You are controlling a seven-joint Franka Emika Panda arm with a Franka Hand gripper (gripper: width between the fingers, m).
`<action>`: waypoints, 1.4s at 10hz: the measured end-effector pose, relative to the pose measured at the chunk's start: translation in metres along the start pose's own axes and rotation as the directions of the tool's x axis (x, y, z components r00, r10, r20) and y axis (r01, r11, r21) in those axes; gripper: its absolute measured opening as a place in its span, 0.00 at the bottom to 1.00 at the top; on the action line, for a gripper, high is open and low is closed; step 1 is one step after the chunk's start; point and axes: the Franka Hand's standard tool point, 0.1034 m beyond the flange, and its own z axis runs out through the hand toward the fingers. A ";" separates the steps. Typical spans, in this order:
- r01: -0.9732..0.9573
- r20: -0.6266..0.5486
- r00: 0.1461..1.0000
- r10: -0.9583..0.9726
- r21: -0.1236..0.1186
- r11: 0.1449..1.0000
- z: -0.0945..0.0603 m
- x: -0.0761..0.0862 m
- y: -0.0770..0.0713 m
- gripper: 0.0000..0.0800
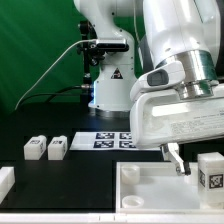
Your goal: Assemble one leg
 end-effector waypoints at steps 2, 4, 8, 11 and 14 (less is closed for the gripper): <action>-0.011 0.086 0.996 0.010 0.020 1.000 -0.006 0.007 0.001 0.81; -0.029 0.216 0.976 0.017 0.053 0.998 -0.013 0.012 -0.005 0.81; -0.081 0.549 0.836 0.006 0.112 0.990 -0.011 0.013 -0.009 0.81; -0.095 0.555 0.832 0.025 0.096 0.991 -0.005 0.015 -0.003 0.81; -0.090 0.527 0.850 0.028 0.093 0.992 -0.002 0.019 -0.004 0.81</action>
Offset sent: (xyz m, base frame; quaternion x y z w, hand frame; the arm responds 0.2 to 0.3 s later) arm 0.0151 -0.0076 0.0215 -0.0096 -0.2204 0.0120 0.9753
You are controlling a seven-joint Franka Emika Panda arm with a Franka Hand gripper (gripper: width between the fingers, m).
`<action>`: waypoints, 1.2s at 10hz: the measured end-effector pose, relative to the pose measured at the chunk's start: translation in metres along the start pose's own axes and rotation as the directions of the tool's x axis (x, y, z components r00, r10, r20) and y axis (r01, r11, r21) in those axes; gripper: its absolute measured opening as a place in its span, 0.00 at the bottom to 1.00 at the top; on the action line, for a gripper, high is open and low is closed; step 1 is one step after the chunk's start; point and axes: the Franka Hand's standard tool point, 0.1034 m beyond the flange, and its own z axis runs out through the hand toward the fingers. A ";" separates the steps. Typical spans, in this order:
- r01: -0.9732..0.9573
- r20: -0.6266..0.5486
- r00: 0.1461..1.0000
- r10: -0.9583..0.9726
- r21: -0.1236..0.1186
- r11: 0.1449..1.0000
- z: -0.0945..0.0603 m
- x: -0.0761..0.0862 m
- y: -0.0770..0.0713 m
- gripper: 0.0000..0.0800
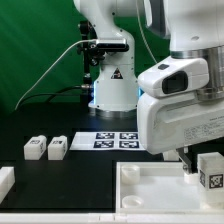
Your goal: Assemble one leg
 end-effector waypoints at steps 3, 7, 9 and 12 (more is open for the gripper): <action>-0.001 -0.001 1.000 0.001 0.000 1.000 0.000 0.000 0.001 0.51; -0.140 -0.032 0.990 0.141 0.016 0.990 -0.001 0.004 0.006 0.38; -0.522 -0.029 0.851 0.524 0.066 0.851 -0.002 0.006 0.008 0.38; -0.833 0.004 0.549 0.836 0.086 0.547 0.000 0.006 0.008 0.38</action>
Offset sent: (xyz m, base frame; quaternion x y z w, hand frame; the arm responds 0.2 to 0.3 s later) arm 0.0000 0.0000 0.0000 0.0000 0.0000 0.0000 1.0000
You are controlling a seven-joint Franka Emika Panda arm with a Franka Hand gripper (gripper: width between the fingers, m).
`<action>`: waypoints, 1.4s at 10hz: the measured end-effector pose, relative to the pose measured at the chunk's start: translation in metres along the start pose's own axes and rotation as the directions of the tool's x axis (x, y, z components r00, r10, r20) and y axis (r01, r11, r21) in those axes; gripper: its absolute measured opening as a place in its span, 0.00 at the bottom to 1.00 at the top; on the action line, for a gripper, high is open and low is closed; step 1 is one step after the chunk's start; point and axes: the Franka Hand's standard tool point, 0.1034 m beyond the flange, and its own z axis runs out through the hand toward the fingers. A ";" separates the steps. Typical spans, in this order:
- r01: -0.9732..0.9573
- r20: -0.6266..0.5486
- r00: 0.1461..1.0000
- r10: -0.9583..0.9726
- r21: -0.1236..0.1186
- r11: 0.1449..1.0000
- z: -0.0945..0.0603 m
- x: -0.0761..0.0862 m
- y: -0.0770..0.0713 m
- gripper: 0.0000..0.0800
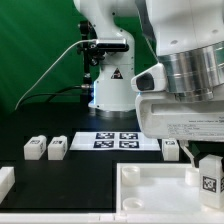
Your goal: Assemble one leg
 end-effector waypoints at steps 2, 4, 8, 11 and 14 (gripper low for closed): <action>-0.183 0.001 0.983 0.183 0.002 0.983 0.000 0.000 0.000 0.38; -0.465 0.013 0.885 0.465 0.041 0.884 0.000 0.003 0.002 0.38; -0.356 0.010 0.934 0.356 0.039 0.934 0.001 0.000 0.001 0.64; 0.271 -0.014 0.962 -0.271 -0.041 0.962 0.001 -0.006 -0.006 0.80; 0.583 0.001 0.812 -0.584 -0.048 0.811 0.002 -0.003 -0.004 0.81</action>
Offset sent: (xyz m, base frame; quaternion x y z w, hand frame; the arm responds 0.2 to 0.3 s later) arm -0.0029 -0.0270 -0.0077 0.0396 0.0416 0.4540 0.8891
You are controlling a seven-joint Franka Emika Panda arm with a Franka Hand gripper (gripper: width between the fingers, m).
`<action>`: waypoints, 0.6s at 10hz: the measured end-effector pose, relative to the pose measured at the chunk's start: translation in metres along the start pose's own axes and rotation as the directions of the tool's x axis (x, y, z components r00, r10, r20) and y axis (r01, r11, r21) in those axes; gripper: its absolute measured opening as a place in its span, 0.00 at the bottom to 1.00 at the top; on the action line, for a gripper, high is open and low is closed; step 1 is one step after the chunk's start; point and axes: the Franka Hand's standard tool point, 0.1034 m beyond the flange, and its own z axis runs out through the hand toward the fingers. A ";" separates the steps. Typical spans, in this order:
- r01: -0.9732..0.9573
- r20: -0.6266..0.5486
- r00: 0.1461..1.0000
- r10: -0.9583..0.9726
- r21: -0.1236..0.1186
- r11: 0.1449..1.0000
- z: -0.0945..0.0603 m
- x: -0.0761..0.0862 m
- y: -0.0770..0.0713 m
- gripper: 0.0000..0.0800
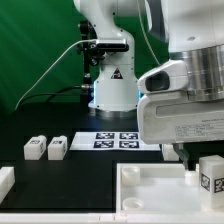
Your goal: Assemble one leg
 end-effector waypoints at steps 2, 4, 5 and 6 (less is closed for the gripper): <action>0.343 0.003 0.939 -0.343 -0.025 0.939 0.001 0.005 0.013 0.81; 0.369 0.002 0.929 -0.369 -0.023 0.929 0.001 0.006 0.013 0.77; 0.370 0.002 0.929 -0.370 -0.023 0.929 0.002 0.006 0.014 0.77; 0.359 0.002 0.933 -0.359 -0.022 0.933 0.002 0.006 0.013 0.54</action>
Offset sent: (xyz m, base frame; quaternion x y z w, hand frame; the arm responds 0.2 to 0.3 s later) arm 0.0000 0.0000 0.0000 0.0000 0.0000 0.0000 1.0000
